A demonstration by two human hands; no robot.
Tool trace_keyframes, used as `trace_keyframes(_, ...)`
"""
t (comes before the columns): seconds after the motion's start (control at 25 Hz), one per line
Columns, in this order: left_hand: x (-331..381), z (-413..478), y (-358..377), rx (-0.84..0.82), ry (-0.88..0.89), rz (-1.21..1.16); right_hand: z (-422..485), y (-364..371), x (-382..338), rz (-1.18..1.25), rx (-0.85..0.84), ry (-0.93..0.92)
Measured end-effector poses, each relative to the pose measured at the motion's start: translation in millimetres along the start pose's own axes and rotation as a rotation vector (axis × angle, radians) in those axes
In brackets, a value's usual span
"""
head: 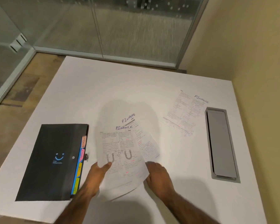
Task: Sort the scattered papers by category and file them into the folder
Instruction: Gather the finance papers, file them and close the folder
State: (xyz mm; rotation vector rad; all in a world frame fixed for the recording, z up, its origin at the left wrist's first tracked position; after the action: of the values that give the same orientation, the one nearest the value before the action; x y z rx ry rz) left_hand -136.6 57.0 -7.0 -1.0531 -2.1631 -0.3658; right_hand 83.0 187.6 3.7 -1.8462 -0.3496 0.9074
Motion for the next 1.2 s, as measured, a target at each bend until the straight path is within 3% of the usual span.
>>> trace_keyframes(0.08, 0, 2, 4, 0.001, 0.000, -0.003, 13, 0, 26, -0.200, -0.005, 0.090)
trace_keyframes(0.2, 3, 1, 8, 0.019, -0.002, 0.034, 10, 8, 34, -0.325, -0.159, 0.222)
trace_keyframes(0.36, 7, 3, 14, 0.104, 0.059, 0.119, -21, 28, 16, -0.328, -0.144, 0.130)
trace_keyframes(0.6, -4, 5, 28, 0.041, 0.068, 0.362, -49, 18, -1, -0.278, -0.095, 0.109)
trace_keyframes(0.72, -7, 3, 31, -0.004, 0.087, 0.458, -9, -6, 15, -0.251, -0.045, 0.187)
trace_keyframes(0.84, -11, 5, 32, -0.047, 0.131, 0.598, 57, -32, 24, -0.181, -0.143, 0.194)
trace_keyframes(1.04, -14, 19, 31, 0.075, 0.145, 0.696, 145, -43, 40, -0.146, -0.249, 0.184)
trace_keyframes(1.2, -14, 20, 31, 0.099, 0.183, 0.726, 170, -35, 42, -0.217, -0.334, 0.075)
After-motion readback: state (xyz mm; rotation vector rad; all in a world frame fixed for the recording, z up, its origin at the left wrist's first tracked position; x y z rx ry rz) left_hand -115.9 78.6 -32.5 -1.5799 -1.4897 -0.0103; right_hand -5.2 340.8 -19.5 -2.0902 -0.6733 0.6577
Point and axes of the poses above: each hand's wrist, its own z-axis towards the middle knuckle, its own y-axis out of the palm, x = y × z, the point moved 5 cm from there along z, towards the middle knuckle, and after that the axes turned 1 degree about y, right-handed, at the moved point
